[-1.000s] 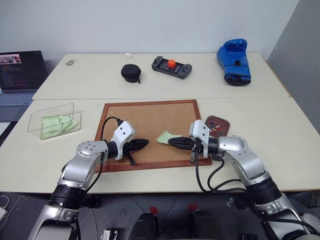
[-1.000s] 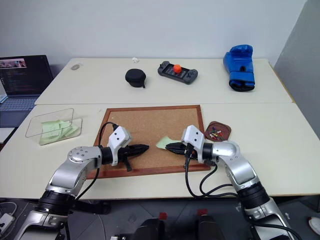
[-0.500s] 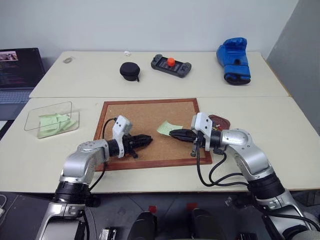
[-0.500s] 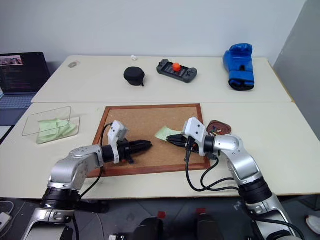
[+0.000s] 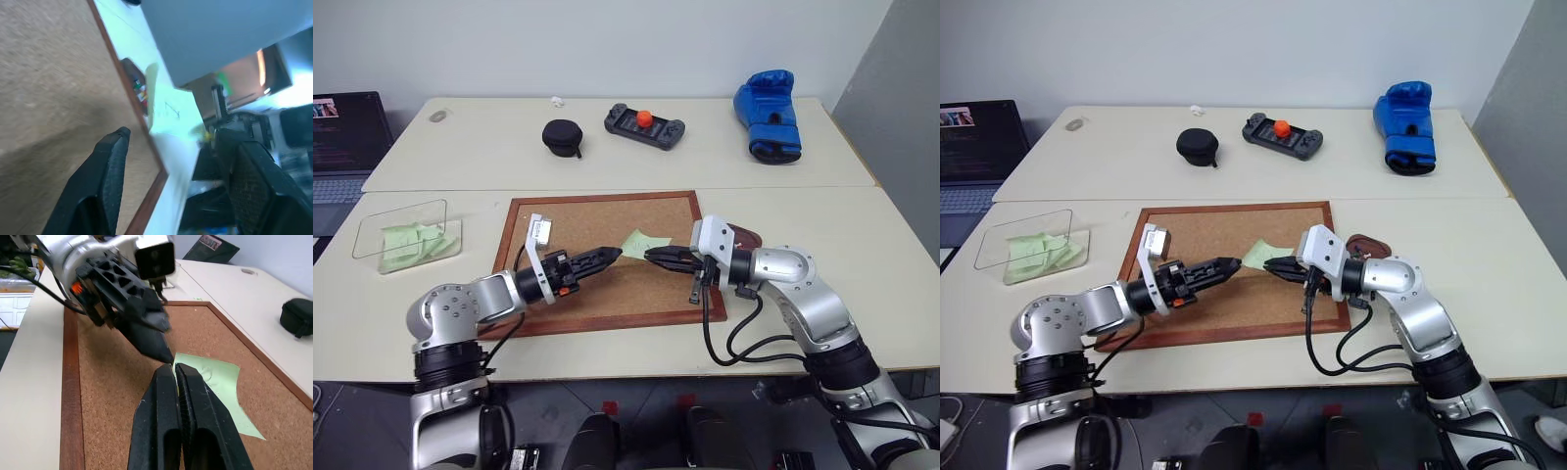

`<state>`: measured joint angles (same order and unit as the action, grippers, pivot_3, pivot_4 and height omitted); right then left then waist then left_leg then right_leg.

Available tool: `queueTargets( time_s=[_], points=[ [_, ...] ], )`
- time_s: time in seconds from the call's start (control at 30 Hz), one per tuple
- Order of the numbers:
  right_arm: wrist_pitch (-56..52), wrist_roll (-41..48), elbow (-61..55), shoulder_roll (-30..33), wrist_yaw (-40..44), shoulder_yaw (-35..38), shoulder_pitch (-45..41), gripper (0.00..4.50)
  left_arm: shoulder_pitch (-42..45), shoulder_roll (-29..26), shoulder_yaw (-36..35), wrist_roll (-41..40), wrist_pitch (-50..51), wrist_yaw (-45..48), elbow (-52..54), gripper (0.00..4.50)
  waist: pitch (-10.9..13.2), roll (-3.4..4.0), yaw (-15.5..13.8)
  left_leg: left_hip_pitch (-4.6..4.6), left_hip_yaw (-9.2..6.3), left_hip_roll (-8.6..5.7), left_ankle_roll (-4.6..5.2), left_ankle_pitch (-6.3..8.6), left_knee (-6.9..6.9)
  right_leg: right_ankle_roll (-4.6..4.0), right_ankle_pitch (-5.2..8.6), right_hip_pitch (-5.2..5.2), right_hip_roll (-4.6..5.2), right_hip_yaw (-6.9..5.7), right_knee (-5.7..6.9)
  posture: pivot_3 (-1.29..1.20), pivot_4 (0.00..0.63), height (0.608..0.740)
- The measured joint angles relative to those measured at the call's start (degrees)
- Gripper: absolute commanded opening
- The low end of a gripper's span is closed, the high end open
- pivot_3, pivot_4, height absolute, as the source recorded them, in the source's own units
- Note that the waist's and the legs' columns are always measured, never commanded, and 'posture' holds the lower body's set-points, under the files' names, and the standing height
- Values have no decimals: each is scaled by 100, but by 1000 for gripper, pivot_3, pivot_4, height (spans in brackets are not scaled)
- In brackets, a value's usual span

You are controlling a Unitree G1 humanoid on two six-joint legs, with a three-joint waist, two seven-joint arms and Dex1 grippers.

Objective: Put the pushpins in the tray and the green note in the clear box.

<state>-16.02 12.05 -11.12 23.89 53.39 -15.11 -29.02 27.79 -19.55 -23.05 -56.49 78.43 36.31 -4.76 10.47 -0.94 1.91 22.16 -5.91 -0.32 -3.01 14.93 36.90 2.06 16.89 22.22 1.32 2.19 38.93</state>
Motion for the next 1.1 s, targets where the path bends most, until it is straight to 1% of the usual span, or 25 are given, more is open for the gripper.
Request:
queueTargets(
  time_s=[0.13,0.23,0.3,0.37,0.4,0.57,0.63,0.67,0.8,0.83,1.1],
  points=[
    [-123,14,-242,-8,-2,-48,-3,0,94,313,-219,-222,119,-430,-50,2950,1,-2,-2,0,-3,1,-15,-6,-1,0,0,1,4,0,0,0,150,740],
    [-198,31,-316,-26,-7,-81,-1,0,117,444,-238,-351,130,-593,-41,2950,1,-2,-5,0,0,-3,-18,-8,-1,0,0,0,4,1,0,0,150,740],
    [-226,40,-374,-58,-38,-94,-2,0,123,642,-243,-434,131,-722,-41,2950,2,-3,-14,0,0,-5,-21,-9,0,0,0,-1,4,1,-1,0,150,740],
    [-237,42,-396,-74,-57,-118,-2,0,137,719,-243,-527,131,-817,-39,2593,3,-5,-15,1,0,-4,-22,-10,0,0,0,0,4,1,-1,0,150,740],
    [-243,42,-396,-74,-60,-128,-2,0,144,721,-243,-549,131,-831,-33,2498,3,-5,-12,1,0,-3,-23,-10,0,0,0,0,4,1,-1,0,150,740],
    [-248,43,-396,-71,-103,-135,-2,0,153,699,-243,-653,118,-925,-21,1394,3,-5,-9,0,0,-3,-25,-11,-1,0,0,1,3,1,0,0,150,740],
    [-248,43,-395,-73,-106,-135,-3,0,153,679,-243,-657,109,-930,-21,1049,3,-5,-9,0,1,-4,-26,-11,-1,0,0,0,3,1,0,0,150,740],
    [-248,43,-395,-74,-107,-135,-3,0,153,673,-243,-660,107,-930,-21,765,3,-5,-9,0,1,-4,-26,-12,-1,0,0,0,2,1,0,0,150,740],
    [-248,43,-375,-90,-116,-135,-54,0,199,625,-243,-709,92,-933,-22,94,3,-5,-9,0,1,-3,-27,-12,-1,0,0,1,1,0,0,0,150,740],
    [-248,42,-371,-96,-122,-135,-73,0,212,619,-243,-740,83,-932,-22,38,3,-5,-9,0,1,-3,-28,-12,-1,0,0,0,1,1,0,0,150,740],
    [-265,44,-233,-131,-211,-134,-88,0,243,507,-116,-736,-149,-900,-24,38,3,-5,-10,0,1,-3,-30,-13,-1,0,0,0,1,1,0,0,150,740]
  ],
)
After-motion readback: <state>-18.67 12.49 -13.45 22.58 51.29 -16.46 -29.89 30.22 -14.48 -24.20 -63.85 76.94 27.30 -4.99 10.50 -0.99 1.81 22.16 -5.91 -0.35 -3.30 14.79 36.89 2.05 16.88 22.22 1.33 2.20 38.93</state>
